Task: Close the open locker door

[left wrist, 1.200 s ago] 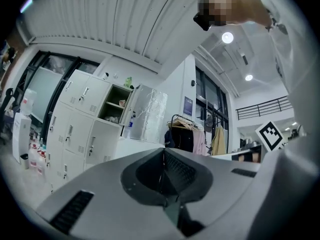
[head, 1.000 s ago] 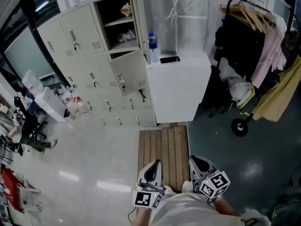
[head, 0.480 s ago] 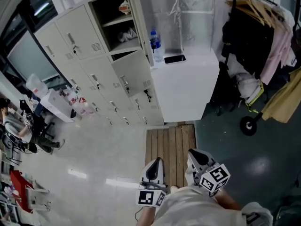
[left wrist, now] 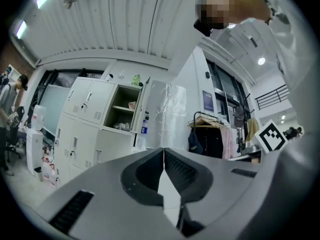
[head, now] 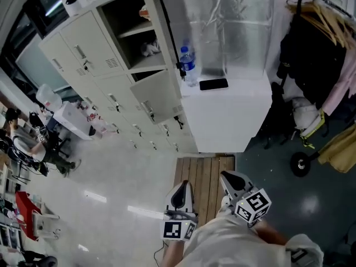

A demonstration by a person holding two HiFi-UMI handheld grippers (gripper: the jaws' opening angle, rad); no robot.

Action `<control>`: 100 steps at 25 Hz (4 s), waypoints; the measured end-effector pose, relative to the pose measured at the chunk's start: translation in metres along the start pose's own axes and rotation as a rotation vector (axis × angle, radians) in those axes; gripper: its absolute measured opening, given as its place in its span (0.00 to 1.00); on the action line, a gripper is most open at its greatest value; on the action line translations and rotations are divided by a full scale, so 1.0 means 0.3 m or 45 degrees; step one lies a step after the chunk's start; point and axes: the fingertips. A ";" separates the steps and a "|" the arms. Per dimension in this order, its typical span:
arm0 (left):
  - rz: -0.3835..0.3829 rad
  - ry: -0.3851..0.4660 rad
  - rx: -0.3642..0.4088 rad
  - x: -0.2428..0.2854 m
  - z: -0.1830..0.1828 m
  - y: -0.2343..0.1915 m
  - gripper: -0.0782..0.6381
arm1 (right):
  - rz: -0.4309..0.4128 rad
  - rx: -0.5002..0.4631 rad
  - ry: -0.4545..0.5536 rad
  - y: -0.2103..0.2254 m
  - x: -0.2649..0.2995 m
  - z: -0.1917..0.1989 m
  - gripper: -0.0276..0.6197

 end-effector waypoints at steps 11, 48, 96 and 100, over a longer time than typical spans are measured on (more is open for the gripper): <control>-0.175 0.013 0.028 0.312 -0.012 -0.081 0.12 | -0.074 -0.007 -0.060 0.265 0.202 -0.041 0.09; -0.585 0.084 0.176 0.839 -0.222 -0.508 0.13 | -0.530 -0.118 -0.039 0.331 0.877 -0.339 0.09; -0.679 0.025 0.229 0.639 -0.260 -1.269 0.17 | -0.560 -0.245 -0.115 0.088 1.291 -0.352 0.09; -0.574 0.012 0.210 0.659 -0.268 -1.369 0.17 | -0.505 -0.269 -0.105 0.052 1.312 -0.340 0.09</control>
Point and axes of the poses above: the fingertips, and each gripper's own axes: x forward along the fingers, y to its right, z out of its underside, and after that the axes turned 13 degrees about z, right-handed
